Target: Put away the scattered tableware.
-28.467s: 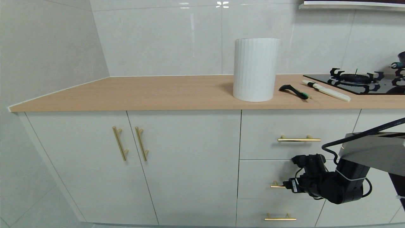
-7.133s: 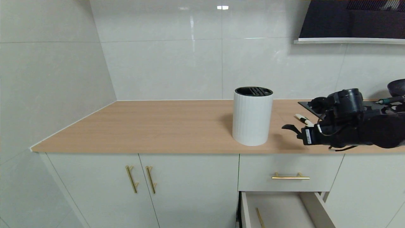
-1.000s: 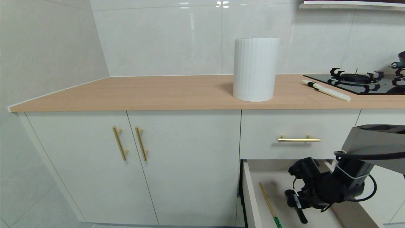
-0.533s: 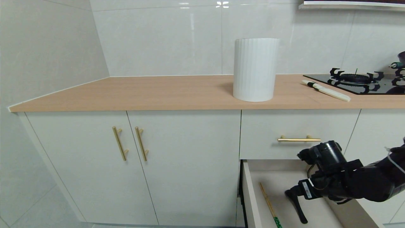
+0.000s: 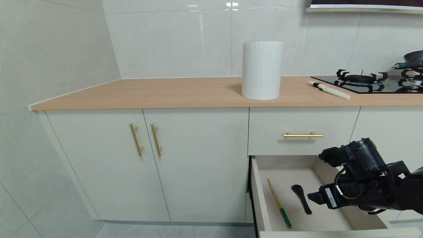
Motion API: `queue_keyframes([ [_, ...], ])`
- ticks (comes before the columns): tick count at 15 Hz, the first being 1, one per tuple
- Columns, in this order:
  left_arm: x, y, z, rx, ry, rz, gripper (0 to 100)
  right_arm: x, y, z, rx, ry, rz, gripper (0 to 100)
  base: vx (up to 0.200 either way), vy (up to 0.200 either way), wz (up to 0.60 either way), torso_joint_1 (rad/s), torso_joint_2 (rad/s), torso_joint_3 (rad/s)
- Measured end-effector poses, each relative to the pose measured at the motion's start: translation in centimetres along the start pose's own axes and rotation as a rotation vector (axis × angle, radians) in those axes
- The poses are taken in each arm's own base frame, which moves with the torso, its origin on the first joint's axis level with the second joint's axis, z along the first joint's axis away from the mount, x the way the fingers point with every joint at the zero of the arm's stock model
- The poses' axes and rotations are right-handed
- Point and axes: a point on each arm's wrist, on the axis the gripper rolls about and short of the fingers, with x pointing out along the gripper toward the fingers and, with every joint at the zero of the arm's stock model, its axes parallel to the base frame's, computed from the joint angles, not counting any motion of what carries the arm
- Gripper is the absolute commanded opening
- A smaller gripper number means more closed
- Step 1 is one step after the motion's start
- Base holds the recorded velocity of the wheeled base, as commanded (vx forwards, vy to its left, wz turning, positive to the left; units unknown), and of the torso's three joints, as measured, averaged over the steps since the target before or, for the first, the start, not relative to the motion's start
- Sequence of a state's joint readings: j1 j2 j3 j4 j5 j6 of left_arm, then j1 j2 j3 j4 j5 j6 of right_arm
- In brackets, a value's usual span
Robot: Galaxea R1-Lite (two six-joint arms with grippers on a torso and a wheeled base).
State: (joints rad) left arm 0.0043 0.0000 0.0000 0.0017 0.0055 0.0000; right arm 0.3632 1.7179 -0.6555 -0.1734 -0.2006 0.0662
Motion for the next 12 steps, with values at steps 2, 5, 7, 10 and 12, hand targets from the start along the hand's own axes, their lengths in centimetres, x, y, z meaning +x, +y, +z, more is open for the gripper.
queue_keyframes([
  [2,0.0,0.0,0.0,0.000,0.000,-0.001,100,-0.6,0.1,-0.3,-0.015,0.017,0.006,100,-0.200,0.000,0.00,-0.002,0.00,0.000],
  [5,0.0,0.0,0.0,0.001,0.000,0.000,100,-1.5,0.7,-0.7,-0.045,0.032,0.025,100,0.000,0.000,0.00,0.000,0.00,0.000],
  [7,0.0,0.0,0.0,0.000,0.000,0.000,100,-1.9,0.8,-1.5,-0.127,0.082,0.029,100,0.000,0.000,0.00,0.000,0.00,0.000],
  [10,0.0,0.0,0.0,0.000,0.000,0.000,100,-2.4,1.1,-2.9,-0.247,0.111,0.056,100,0.000,0.000,0.00,0.000,0.00,0.000],
  [12,0.0,0.0,0.0,0.000,0.000,0.000,100,-2.7,1.5,-4.0,-0.308,0.132,0.090,100,0.000,0.000,0.00,0.000,0.00,0.000],
])
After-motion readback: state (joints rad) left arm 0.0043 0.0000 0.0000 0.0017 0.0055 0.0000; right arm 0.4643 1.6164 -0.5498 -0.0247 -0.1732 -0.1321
